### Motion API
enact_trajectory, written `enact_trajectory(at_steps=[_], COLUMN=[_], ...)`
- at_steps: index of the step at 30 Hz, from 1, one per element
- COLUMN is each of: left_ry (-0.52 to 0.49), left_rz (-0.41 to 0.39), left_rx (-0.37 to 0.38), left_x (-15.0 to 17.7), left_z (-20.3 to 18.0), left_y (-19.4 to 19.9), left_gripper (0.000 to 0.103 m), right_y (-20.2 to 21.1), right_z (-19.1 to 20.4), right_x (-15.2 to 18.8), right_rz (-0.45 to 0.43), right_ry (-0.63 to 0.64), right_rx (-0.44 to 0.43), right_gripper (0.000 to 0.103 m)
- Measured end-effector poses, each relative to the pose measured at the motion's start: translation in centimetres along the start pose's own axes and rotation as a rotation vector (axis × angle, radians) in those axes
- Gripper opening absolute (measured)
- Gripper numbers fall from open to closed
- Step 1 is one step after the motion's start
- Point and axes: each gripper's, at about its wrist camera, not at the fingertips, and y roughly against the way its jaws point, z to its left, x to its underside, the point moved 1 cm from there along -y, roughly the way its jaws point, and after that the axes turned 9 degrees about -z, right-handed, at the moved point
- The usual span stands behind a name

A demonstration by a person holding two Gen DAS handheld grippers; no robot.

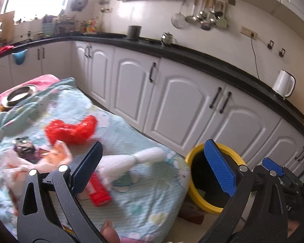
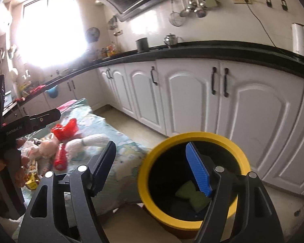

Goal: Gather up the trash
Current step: 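Move both open tools back over the trash on the bed, then grasp the white plastic bag with the left tool while the right tool grasps the white foam net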

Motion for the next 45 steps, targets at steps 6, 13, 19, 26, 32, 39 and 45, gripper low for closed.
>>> enact_trajectory(at_steps=[6,13,19,26,32,39,45], left_ry=[0.031,0.052,0.072,0.101,0.121,0.159,0.223], left_rz=[-0.039,-0.058,-0.073,-0.081,-0.072,-0.034,0.020], left_rx=[-0.050,-0.089,-0.136,-0.212,-0.280,-0.342,-0.363], left_x=[-0.5,-0.4,-0.6,-0.9,-0.6,0.5,2.1], left_z=[2.8,5.3,7.9,11.8,15.3,19.5,22.4], left_y=[1.7,2.8,3.5,4.3,4.8,4.9,4.5], left_gripper=[0.092,0.092,0.092,0.092,0.092,0.092,0.092], right_y=[-0.7,-2.0,-3.8,-7.3,-10.7,-14.6,-17.3], right_z=[3.3,6.5,8.5,10.0,10.4,10.4,10.9], right_x=[-0.7,-1.0,-1.3,-1.7,-1.4,-0.4,0.2], right_rz=[-0.004,0.001,0.003,0.030,0.086,0.175,0.219], right_ry=[0.034,0.065,0.081,0.088,0.066,0.004,0.020], right_rx=[-0.058,-0.103,-0.112,-0.104,-0.101,-0.108,-0.094], right_gripper=[0.070,0.070,0.070,0.070,0.070,0.069,0.064])
